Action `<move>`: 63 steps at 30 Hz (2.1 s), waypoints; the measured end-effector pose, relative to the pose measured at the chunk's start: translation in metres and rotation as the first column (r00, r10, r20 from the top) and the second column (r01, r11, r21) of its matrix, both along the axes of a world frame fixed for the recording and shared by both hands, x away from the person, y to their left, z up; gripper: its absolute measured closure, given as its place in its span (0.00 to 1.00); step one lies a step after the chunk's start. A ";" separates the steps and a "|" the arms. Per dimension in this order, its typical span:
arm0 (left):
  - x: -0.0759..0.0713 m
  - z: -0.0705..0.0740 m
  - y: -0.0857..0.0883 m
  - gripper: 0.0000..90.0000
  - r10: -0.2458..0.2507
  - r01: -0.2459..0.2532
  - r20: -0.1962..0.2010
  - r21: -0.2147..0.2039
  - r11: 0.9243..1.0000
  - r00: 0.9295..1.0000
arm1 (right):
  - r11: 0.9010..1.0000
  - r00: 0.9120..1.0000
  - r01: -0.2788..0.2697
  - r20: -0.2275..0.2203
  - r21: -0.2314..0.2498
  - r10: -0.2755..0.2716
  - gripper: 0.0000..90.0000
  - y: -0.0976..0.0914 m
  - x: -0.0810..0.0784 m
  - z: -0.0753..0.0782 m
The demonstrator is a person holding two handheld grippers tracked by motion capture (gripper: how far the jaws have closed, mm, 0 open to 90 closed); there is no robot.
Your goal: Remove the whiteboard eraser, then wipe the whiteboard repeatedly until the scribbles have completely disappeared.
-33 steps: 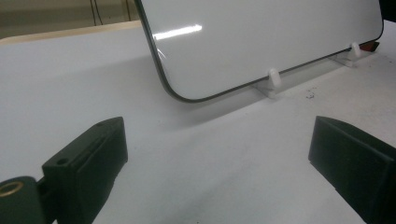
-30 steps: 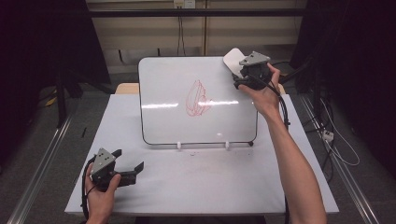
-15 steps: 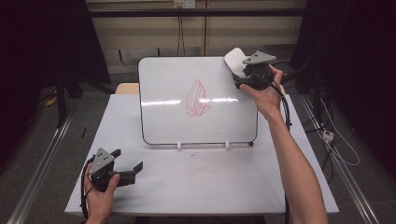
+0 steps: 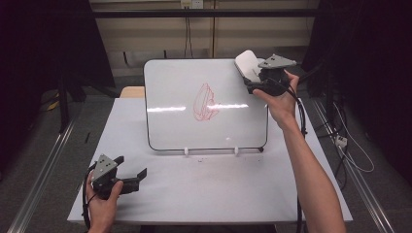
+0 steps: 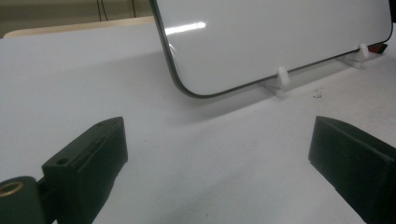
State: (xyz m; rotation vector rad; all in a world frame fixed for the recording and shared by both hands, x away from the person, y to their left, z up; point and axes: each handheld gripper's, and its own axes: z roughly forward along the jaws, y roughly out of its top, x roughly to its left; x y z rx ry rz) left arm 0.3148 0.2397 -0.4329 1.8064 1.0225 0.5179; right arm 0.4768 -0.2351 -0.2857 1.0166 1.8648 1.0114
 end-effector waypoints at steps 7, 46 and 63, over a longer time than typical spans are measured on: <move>0.000 0.000 0.001 0.05 0.007 -0.007 -0.001 -0.009 1.000 1.000 | 1.000 1.000 -0.001 0.009 0.019 0.001 0.34 -0.003 -0.008 -0.004; 0.001 -0.001 -0.001 0.05 0.004 -0.004 0.002 0.014 1.000 1.000 | 0.992 0.993 -0.111 0.042 0.060 0.108 0.35 0.025 -0.050 -0.032; 0.002 0.000 -0.002 0.05 -0.008 0.008 0.003 0.014 1.000 1.000 | 0.981 0.980 -0.194 0.040 0.007 0.193 0.35 0.065 -0.056 -0.044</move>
